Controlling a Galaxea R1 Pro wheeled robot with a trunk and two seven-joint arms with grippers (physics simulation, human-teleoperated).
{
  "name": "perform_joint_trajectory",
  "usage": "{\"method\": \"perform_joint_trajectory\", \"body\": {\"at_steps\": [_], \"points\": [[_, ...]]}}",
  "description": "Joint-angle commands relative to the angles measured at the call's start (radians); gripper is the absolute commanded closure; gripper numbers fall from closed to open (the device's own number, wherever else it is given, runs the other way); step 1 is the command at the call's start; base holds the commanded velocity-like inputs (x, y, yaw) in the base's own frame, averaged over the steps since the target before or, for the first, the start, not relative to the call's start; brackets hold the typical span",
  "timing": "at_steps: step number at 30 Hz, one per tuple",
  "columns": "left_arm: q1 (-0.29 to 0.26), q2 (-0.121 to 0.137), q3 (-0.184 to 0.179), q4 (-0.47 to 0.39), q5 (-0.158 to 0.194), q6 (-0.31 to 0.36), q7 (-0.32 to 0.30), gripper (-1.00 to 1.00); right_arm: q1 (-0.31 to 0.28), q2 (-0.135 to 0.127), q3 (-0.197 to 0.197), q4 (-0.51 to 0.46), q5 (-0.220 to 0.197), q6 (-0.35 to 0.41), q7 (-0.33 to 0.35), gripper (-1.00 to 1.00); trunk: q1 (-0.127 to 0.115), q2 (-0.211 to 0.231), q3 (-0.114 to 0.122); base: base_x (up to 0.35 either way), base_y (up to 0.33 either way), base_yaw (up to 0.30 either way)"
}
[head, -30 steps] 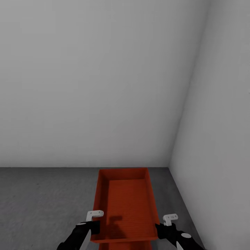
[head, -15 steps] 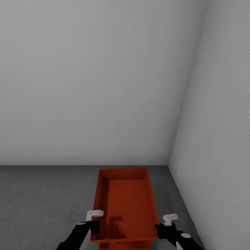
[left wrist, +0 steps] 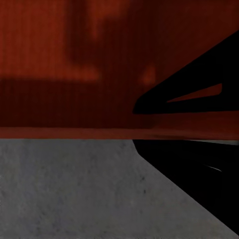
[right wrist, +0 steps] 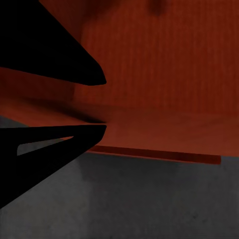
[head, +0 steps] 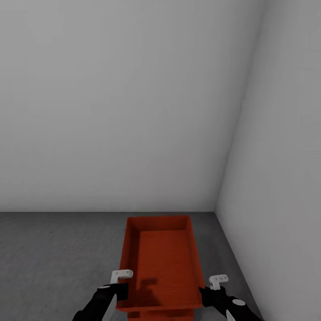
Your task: Move the two storage containers from the living room to the garage. In the garage, place one container on the floor and stack the other container on top of it (either order is fine).
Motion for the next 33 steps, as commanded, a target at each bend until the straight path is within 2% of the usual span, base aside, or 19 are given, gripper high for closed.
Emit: {"method": "perform_joint_trajectory", "body": {"at_steps": [1, 33], "points": [[-0.001, -0.002, 0.019, -0.005, 0.025, -0.049, 0.002, 1.0, 0.001, 0.01, 0.019, 0.002, -0.01, -0.001, 0.018, 1.0, 0.0, -0.001, -0.001, 0.0, 0.0, 0.0], [-0.001, -0.004, 0.019, -0.005, 0.025, -0.049, 0.004, 1.0, 0.001, 0.01, 0.022, 0.002, -0.007, -0.001, 0.018, 1.0, 0.123, -0.225, -0.101, 0.0, 0.0, 0.0]]}}
